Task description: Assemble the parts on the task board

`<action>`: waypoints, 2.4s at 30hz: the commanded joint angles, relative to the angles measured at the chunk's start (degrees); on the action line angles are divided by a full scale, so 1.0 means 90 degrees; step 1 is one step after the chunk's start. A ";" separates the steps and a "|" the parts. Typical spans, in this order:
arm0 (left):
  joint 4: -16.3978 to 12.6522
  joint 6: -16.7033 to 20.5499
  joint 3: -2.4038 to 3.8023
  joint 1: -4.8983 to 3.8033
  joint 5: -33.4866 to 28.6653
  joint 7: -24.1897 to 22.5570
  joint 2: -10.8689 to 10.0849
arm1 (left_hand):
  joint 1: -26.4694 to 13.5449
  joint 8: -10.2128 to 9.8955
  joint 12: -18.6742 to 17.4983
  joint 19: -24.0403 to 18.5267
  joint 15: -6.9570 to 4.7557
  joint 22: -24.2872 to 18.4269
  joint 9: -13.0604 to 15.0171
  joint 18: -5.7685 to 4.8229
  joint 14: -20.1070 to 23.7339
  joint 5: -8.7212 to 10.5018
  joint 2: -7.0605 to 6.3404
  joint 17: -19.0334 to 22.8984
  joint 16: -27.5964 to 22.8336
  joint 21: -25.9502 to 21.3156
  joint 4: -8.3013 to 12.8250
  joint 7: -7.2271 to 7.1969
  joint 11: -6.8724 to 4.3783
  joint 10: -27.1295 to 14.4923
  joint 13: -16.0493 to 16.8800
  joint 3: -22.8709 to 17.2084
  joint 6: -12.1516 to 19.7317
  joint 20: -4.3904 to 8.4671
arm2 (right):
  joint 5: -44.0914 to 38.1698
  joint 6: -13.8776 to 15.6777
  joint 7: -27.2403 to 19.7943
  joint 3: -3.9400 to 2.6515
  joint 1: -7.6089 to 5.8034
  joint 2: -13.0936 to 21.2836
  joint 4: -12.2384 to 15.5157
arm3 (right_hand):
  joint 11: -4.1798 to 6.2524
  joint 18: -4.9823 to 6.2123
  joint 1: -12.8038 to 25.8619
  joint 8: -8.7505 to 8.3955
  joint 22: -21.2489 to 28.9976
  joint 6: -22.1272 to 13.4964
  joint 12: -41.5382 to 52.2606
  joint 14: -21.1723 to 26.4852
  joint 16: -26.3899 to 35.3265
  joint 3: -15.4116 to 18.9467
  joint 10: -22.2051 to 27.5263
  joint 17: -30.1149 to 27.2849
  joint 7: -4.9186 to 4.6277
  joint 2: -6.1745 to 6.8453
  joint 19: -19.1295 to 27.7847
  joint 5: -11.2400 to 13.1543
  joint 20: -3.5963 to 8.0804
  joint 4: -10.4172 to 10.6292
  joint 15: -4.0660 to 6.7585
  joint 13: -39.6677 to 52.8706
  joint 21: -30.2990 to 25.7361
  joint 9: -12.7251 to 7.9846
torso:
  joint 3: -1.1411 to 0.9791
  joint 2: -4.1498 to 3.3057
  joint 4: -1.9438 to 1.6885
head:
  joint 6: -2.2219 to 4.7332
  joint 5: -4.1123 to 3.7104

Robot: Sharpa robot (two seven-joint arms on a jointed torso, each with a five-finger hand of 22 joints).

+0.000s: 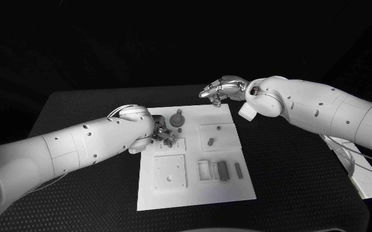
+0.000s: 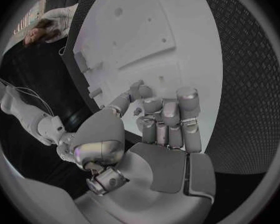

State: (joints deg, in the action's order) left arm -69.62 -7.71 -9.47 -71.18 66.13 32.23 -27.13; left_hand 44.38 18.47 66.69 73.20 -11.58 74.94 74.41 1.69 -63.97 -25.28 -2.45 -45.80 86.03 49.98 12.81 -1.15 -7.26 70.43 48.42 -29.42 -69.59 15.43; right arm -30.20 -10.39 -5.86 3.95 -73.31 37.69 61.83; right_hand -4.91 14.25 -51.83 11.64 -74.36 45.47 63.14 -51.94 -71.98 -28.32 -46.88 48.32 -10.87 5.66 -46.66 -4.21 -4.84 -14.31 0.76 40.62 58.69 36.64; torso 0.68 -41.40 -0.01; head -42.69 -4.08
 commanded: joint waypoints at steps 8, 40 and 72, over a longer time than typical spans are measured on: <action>-0.0002 -0.0009 -0.0001 0.0044 0.0014 -0.0054 0.0020 | 0.0297 0.0008 -0.0044 0.0048 -0.0133 0.0100 -0.0011 0.0397 -0.0012 -0.0018 0.0338 -0.0006 -0.0006 0.0014 0.0188 -0.0009 0.0001 0.0061 0.0006 -0.0168 -0.0038 0.0014 | -0.0022 -0.0080 -0.0051 -0.0002 0.0004 -0.0006 0.0006 | -0.0012 0.0083 0.0052 -0.0037 0.0006 -0.0007 0.0031 0.0061 -0.0029 -0.0001 0.0046 -0.0009 -0.0042 -0.0023 -0.0034 0.0036 -0.0025 0.0022 0.0002 -0.0011 -0.0043 -0.0008 | 0.0003 0.0000 0.0005 | 0.0011 -0.0005; -0.0018 0.0370 0.0007 0.0056 0.0083 -0.0143 -0.0013 | 0.0385 0.0013 -0.0055 0.0067 -0.0138 0.0099 -0.0015 0.0398 -0.0035 -0.0036 0.0385 -0.0006 -0.0010 0.0014 0.0271 -0.0017 -0.0006 0.0088 0.0003 -0.0202 -0.0059 0.0020 | -0.0022 -0.0078 -0.0053 -0.0002 0.0009 -0.0025 -0.0017 | -0.0012 0.0083 0.0052 -0.0037 0.0005 -0.0008 0.0033 0.0062 -0.0030 -0.0001 0.0047 -0.0011 -0.0042 -0.0026 -0.0034 0.0036 -0.0025 0.0023 0.0002 -0.0014 -0.0044 -0.0008 | 0.0001 -0.0001 0.0000 | 0.0033 0.0027; -0.0082 0.0376 0.0004 0.0067 0.0070 -0.0170 -0.0048 | 0.0311 -0.0035 -0.0111 0.0098 -0.0134 0.0078 -0.0070 0.0386 -0.0072 0.0040 0.0171 0.0010 -0.0051 -0.0021 0.0142 -0.0008 0.0002 0.0126 -0.0018 -0.0148 -0.0058 0.0015 | -0.0022 -0.0077 -0.0048 -0.0002 0.0013 -0.0009 -0.0005 | -0.0012 0.0083 0.0057 -0.0037 0.0003 -0.0008 0.0035 0.0063 -0.0031 0.0002 0.0048 -0.0014 -0.0042 -0.0024 -0.0034 0.0037 -0.0025 0.0025 0.0002 -0.0017 -0.0046 -0.0008 | 0.0003 -0.0001 -0.0007 | 0.0042 0.0030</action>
State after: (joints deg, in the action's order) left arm -70.23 -4.76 -9.44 -70.61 66.65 31.42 -27.59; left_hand 44.72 18.46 65.85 73.62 -11.57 74.91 73.80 1.69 -64.40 -25.08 -2.79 -45.77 85.80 49.98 12.95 -1.36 -7.26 71.23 48.32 -29.28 -69.80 15.45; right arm -30.20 -10.39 -5.87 3.95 -73.22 37.59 61.71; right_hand -4.91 14.25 -51.83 11.64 -74.38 45.52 63.14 -51.92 -71.95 -28.32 -46.88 48.23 -10.82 5.66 -46.66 -4.21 -4.84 -14.31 0.78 40.52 58.48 36.64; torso 0.68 -41.39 -0.05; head -42.32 -3.81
